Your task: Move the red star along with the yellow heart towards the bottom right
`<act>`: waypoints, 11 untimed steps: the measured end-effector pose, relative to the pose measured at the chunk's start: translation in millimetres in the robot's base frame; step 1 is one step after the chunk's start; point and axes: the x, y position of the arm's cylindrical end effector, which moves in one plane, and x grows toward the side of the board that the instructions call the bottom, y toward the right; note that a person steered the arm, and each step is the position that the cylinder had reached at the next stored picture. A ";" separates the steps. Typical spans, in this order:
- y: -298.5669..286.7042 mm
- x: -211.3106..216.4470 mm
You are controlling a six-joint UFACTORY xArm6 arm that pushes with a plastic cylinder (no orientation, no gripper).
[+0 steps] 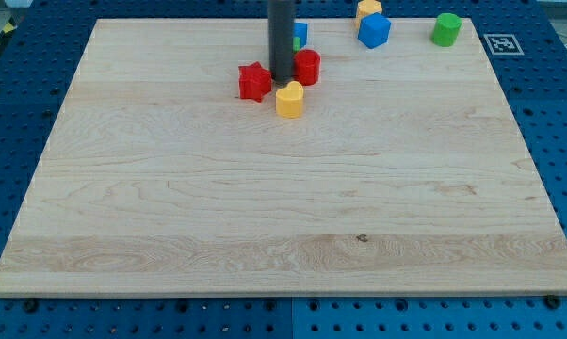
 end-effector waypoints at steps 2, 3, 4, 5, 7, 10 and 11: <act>-42.8 -15.1; -42.8 39.1; -42.9 82.0; -32.8 109.6; -13.4 94.0; 31.1 60.3; 72.3 84.9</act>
